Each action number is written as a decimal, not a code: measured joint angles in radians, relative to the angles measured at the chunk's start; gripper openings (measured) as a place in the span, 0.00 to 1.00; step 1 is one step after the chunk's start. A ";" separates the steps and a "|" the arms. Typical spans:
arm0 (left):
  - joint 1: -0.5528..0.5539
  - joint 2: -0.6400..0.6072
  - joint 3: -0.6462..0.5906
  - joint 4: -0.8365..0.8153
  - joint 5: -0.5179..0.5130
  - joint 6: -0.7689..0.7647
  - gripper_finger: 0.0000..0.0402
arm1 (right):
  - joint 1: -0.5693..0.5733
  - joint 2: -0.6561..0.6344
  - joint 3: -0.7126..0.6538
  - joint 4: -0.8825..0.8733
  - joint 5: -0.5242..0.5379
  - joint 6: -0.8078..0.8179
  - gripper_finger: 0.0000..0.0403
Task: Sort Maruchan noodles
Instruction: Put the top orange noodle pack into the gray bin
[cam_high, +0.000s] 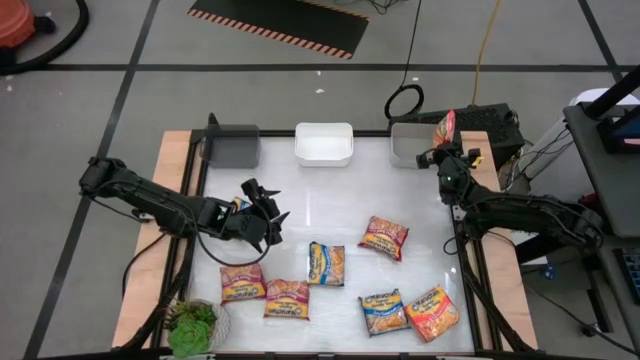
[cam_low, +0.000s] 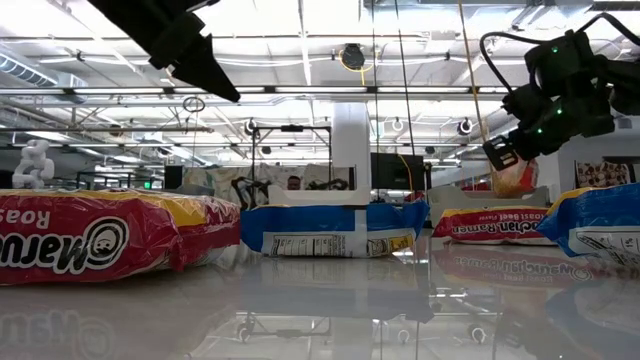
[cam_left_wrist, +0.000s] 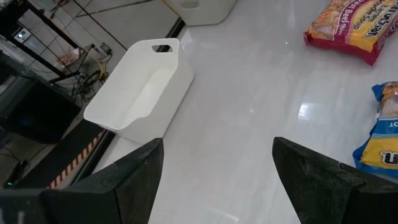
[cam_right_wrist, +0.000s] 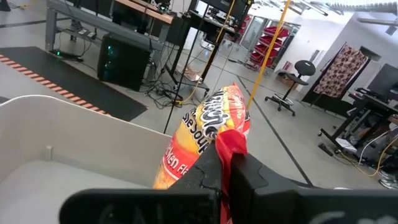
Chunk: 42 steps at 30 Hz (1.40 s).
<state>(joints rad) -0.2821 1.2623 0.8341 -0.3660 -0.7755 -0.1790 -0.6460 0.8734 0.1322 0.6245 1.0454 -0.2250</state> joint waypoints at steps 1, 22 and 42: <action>0.000 0.000 0.000 0.002 0.000 0.000 0.76 | 0.000 0.000 0.000 0.000 -0.001 0.000 0.00; 0.000 0.000 0.000 0.003 0.000 0.000 0.76 | -0.003 0.068 0.000 -0.015 0.000 0.073 0.04; 0.000 0.000 0.000 0.003 0.044 -0.005 0.76 | -0.003 0.077 0.000 0.004 -0.019 0.095 0.40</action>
<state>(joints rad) -0.2821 1.2625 0.8341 -0.3626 -0.7315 -0.1844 -0.6487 0.9501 0.1322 0.6289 1.0265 -0.1301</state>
